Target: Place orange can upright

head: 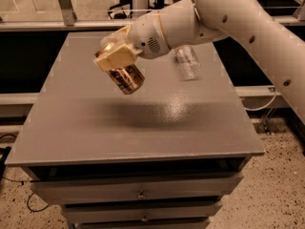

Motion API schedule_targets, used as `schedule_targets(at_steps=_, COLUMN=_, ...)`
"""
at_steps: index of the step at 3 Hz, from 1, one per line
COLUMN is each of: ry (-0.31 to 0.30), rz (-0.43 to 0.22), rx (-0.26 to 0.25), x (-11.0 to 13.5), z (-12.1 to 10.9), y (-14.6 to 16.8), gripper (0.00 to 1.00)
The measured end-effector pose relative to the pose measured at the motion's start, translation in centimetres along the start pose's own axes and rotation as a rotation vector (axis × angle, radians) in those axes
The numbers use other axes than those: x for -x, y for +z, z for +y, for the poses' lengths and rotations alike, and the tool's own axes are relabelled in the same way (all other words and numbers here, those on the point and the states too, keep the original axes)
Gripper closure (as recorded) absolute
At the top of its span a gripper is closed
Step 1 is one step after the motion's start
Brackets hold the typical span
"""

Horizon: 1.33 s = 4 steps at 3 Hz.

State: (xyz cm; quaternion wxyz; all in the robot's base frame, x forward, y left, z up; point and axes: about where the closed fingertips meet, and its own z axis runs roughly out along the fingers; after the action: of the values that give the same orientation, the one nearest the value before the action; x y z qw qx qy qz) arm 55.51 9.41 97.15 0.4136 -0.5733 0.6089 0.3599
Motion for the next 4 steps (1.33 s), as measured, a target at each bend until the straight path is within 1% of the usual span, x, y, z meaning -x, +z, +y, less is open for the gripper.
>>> schedule_targets(at_steps=1, ry=-0.126, rz=-0.095, rx=0.041, x=-1.6, z=-0.2, y=-2.6, gripper=1.0)
schedule_targets(at_steps=2, ry=-0.238, rz=-0.182, rx=0.059, x=-3.1, z=0.1, y=-4.3, gripper=1.0)
schedule_targets(at_steps=3, ry=-0.319, rz=-0.259, rx=0.065, x=-4.5, z=0.4, y=-5.6, gripper=1.0)
schedule_targets(at_steps=4, ry=-0.312, rz=-0.342, rx=0.062, x=-6.4, z=0.2, y=-6.8, gripper=1.0)
